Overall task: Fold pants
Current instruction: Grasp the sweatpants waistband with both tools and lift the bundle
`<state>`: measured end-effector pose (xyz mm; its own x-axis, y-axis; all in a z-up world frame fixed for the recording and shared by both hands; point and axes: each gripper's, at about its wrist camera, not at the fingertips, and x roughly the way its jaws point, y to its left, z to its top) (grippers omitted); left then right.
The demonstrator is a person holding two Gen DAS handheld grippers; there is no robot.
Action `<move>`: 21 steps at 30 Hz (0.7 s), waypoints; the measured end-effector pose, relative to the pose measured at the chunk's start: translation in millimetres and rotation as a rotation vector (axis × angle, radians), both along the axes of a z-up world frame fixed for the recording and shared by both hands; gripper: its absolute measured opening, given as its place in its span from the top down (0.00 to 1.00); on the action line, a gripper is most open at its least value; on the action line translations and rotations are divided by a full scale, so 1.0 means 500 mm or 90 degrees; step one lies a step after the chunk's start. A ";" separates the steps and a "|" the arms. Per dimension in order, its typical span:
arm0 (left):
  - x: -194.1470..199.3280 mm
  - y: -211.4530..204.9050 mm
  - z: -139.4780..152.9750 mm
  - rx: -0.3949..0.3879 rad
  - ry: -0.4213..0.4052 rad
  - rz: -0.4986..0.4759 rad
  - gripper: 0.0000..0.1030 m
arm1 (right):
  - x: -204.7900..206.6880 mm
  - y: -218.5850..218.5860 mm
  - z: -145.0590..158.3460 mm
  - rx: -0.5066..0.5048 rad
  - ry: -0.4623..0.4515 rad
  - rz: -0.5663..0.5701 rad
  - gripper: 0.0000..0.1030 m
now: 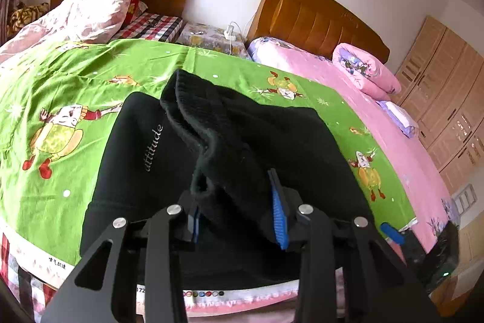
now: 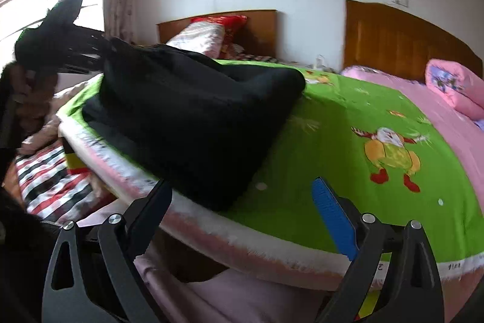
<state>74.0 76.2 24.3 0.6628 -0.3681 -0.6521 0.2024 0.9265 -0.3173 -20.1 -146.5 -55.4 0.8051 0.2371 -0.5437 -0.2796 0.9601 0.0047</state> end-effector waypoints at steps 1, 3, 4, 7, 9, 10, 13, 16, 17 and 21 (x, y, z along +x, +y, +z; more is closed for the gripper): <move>0.002 0.000 0.003 -0.002 0.002 0.002 0.66 | 0.007 0.005 -0.005 -0.011 0.001 -0.011 0.12; 0.001 0.002 0.004 -0.003 0.001 0.002 0.66 | 0.019 0.015 -0.016 -0.034 0.004 -0.032 0.12; 0.001 0.002 0.004 -0.003 0.001 0.002 0.66 | 0.024 0.021 -0.019 -0.040 -0.002 -0.050 0.12; -0.001 0.001 0.005 -0.003 -0.001 0.002 0.67 | 0.031 0.042 -0.020 -0.064 -0.018 -0.065 0.12; -0.004 0.001 0.010 -0.007 -0.009 0.000 0.69 | 0.034 0.056 -0.019 -0.093 -0.031 -0.071 0.12; -0.006 0.004 0.026 -0.020 -0.022 -0.009 0.70 | 0.035 0.062 -0.013 -0.120 -0.042 -0.084 0.12; -0.009 0.019 0.077 -0.057 -0.047 -0.037 0.70 | 0.037 0.058 0.017 -0.160 -0.082 -0.152 0.12; -0.031 0.049 0.131 -0.062 -0.100 -0.030 0.70 | 0.040 0.079 0.040 -0.176 -0.093 -0.143 0.12; -0.038 0.070 0.136 -0.069 -0.112 -0.016 0.70 | 0.037 0.093 0.042 -0.189 -0.099 -0.136 0.12; -0.030 0.175 0.049 -0.085 -0.058 0.068 0.70 | 0.049 0.126 0.014 -0.219 -0.074 -0.100 0.12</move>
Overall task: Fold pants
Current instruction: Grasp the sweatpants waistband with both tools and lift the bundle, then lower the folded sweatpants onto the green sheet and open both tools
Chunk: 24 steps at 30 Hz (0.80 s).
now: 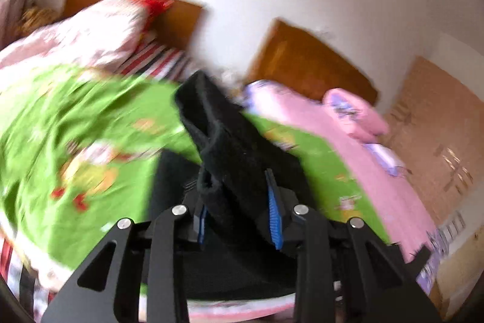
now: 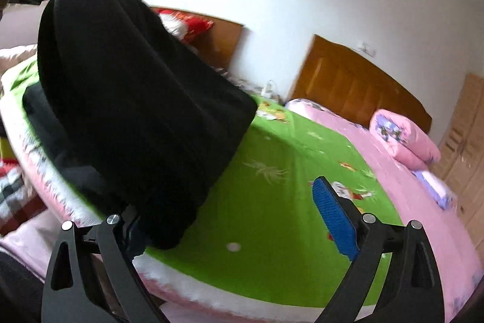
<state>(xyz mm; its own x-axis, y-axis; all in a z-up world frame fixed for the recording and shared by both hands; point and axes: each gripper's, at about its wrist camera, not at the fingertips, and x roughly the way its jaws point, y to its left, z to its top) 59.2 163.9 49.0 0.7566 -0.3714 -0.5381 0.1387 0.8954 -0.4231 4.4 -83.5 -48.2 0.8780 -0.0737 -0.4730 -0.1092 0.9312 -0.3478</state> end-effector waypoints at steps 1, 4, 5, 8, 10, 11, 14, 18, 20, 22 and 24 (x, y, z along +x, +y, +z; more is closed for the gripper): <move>0.011 0.017 -0.037 -0.011 0.035 0.007 0.70 | 0.012 -0.003 -0.017 0.009 0.029 -0.001 0.12; 0.030 0.043 -0.148 -0.047 0.093 -0.003 0.67 | 0.019 -0.024 -0.027 0.052 0.051 -0.004 0.12; 0.024 0.043 -0.147 -0.054 0.079 -0.010 0.67 | 0.020 -0.026 -0.026 0.052 0.053 -0.005 0.11; 0.022 0.023 -0.121 -0.022 0.071 -0.020 0.66 | 0.018 -0.027 -0.024 0.055 0.055 -0.010 0.11; 0.018 0.017 -0.112 -0.010 0.066 -0.023 0.66 | 0.020 -0.037 -0.024 0.076 0.064 -0.014 0.11; 0.014 0.015 -0.110 -0.010 0.066 -0.024 0.64 | 0.019 -0.043 -0.024 0.094 0.072 -0.015 0.11; 0.007 0.028 -0.106 -0.015 0.081 -0.002 0.51 | 0.020 -0.061 -0.023 0.177 0.121 0.009 0.11; -0.039 0.060 -0.066 0.035 0.031 0.058 0.41 | -0.015 -0.089 -0.011 0.246 0.162 0.093 0.11; -0.058 0.052 -0.023 0.059 -0.005 0.055 0.35 | -0.034 -0.102 0.014 0.281 0.144 0.124 0.11; -0.062 0.020 0.016 0.077 -0.038 0.026 0.26 | -0.032 -0.100 0.044 0.307 0.124 0.137 0.11; -0.048 -0.025 0.034 0.104 -0.054 -0.013 0.19 | -0.015 -0.090 0.070 0.330 0.104 0.145 0.11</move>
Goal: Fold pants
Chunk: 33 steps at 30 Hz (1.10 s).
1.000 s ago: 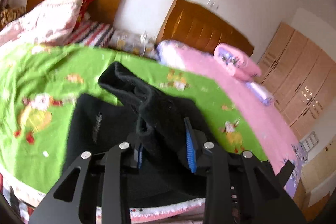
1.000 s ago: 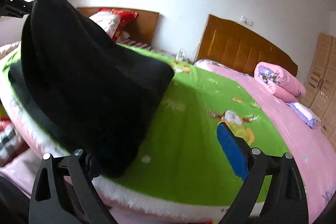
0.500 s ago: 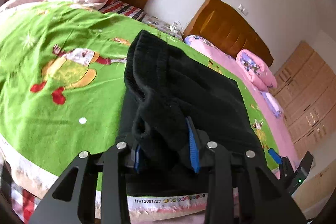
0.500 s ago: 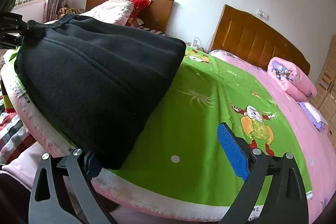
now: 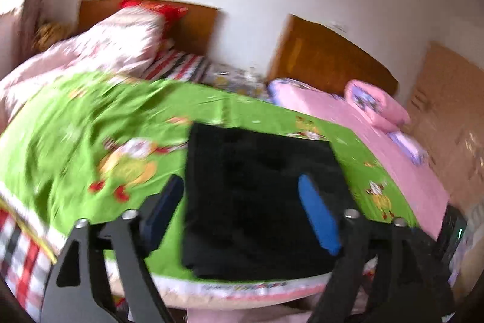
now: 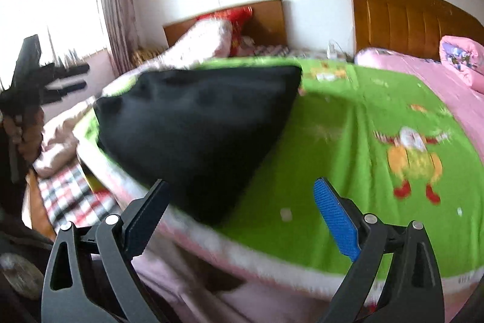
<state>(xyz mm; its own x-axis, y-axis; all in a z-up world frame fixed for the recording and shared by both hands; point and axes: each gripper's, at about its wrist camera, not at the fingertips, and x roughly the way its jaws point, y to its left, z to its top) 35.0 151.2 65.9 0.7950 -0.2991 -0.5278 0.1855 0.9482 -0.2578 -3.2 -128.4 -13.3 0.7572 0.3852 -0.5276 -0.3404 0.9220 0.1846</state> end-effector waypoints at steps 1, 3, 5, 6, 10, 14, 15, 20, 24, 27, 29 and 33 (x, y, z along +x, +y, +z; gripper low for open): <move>0.013 -0.028 0.001 0.023 -0.001 -0.016 0.19 | 0.015 0.015 0.013 0.010 -0.007 0.004 0.11; 0.041 -0.081 -0.012 0.081 0.007 -0.028 0.18 | 0.045 0.055 0.031 0.005 -0.013 0.023 0.11; 0.077 -0.124 -0.043 0.141 0.029 -0.027 0.18 | 0.073 0.108 0.031 -0.038 -0.018 0.036 0.11; 0.088 -0.136 -0.061 0.164 0.042 -0.020 0.18 | 0.083 0.128 0.027 -0.060 -0.019 0.046 0.11; 0.091 -0.135 -0.144 0.226 0.087 0.011 0.18 | 0.077 0.190 -0.041 -0.146 0.011 0.076 0.11; 0.070 -0.113 -0.156 0.202 0.063 -0.007 0.17 | 0.047 0.175 -0.070 -0.148 0.007 0.083 0.10; 0.073 -0.112 -0.156 0.197 0.065 -0.007 0.16 | 0.041 0.176 -0.071 -0.155 0.006 0.078 0.10; 0.081 -0.099 -0.172 0.173 0.058 0.008 0.09 | 0.048 0.180 -0.060 -0.162 0.033 0.086 0.09; 0.082 -0.095 -0.173 0.172 0.054 0.007 0.09 | 0.072 0.155 -0.019 -0.152 0.066 0.134 0.09; 0.082 -0.096 -0.174 0.171 0.049 0.009 0.08 | 0.119 0.131 0.031 -0.136 0.035 0.102 0.09; 0.080 -0.095 -0.175 0.170 0.046 0.010 0.08 | 0.187 0.121 0.060 -0.116 0.017 0.092 0.09; 0.078 -0.096 -0.174 0.171 0.044 0.008 0.08 | 0.364 0.120 0.050 -0.063 0.085 0.084 0.09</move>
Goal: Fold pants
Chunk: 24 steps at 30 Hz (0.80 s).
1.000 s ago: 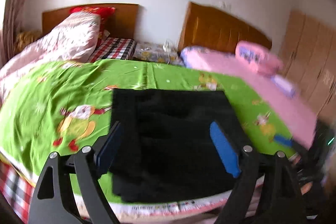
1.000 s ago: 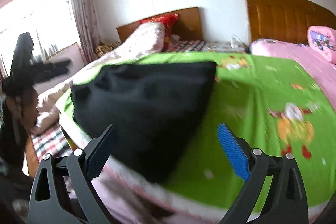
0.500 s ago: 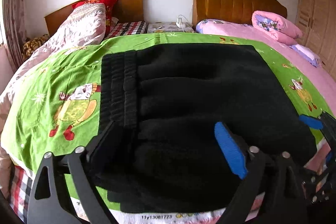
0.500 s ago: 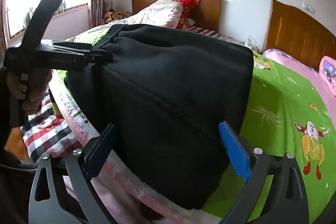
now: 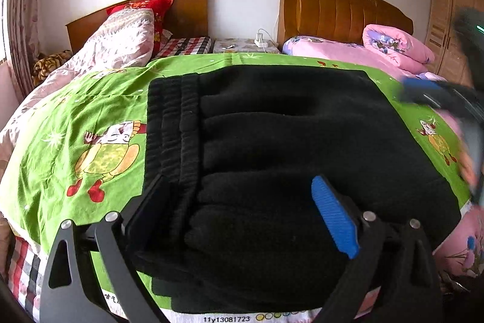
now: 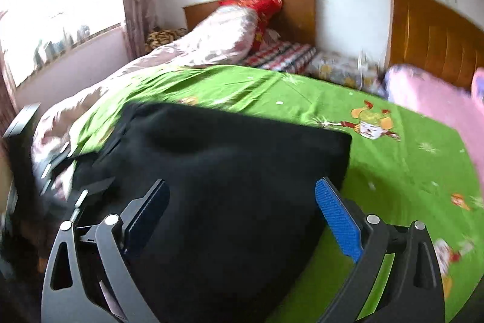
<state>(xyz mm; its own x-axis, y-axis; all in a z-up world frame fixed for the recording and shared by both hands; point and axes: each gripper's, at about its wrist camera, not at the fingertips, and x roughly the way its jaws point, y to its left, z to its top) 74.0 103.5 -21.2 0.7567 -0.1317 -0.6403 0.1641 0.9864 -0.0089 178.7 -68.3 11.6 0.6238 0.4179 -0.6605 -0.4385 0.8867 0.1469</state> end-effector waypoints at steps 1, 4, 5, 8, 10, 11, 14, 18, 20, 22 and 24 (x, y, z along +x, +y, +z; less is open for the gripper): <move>0.000 -0.001 0.001 0.001 0.001 0.000 0.08 | 0.052 0.008 -0.020 -0.001 0.033 -0.001 0.09; -0.001 0.000 0.001 0.001 -0.002 -0.003 0.08 | 0.136 0.023 -0.081 -0.040 0.100 -0.010 0.08; -0.002 0.001 0.000 0.000 -0.004 -0.005 0.08 | 0.151 0.019 -0.086 -0.029 0.109 -0.021 0.07; -0.004 0.002 0.000 -0.001 -0.008 -0.007 0.08 | 0.146 0.030 -0.050 -0.031 0.096 -0.049 0.08; -0.007 0.001 0.001 -0.002 -0.012 -0.006 0.08 | 0.123 0.071 -0.014 -0.017 0.073 -0.005 0.08; -0.008 0.001 0.001 -0.002 -0.014 -0.005 0.08 | 0.112 0.099 0.000 -0.015 0.068 0.028 0.08; -0.010 -0.004 0.001 0.001 -0.018 -0.002 0.08 | 0.092 0.200 0.021 -0.043 0.049 0.121 0.08; -0.013 -0.006 0.003 0.001 -0.015 -0.006 0.08 | 0.151 0.299 -0.030 -0.126 0.090 0.157 0.08; -0.013 -0.005 0.003 0.002 -0.013 -0.007 0.08 | 0.190 0.314 -0.058 -0.118 0.131 0.166 0.05; -0.010 -0.001 0.003 -0.002 -0.011 -0.008 0.08 | 0.219 0.318 -0.053 -0.088 0.150 0.162 0.05; -0.009 0.000 0.003 -0.002 -0.011 -0.009 0.07 | 0.210 0.319 -0.032 -0.082 0.132 0.156 0.05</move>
<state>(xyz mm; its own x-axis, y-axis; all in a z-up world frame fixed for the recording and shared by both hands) 69.4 103.6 -19.5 0.7653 -0.1435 -0.6274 0.1775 0.9841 -0.0085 283.5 91.4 -4.4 0.3627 0.4441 -0.8193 -0.6132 0.7757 0.1490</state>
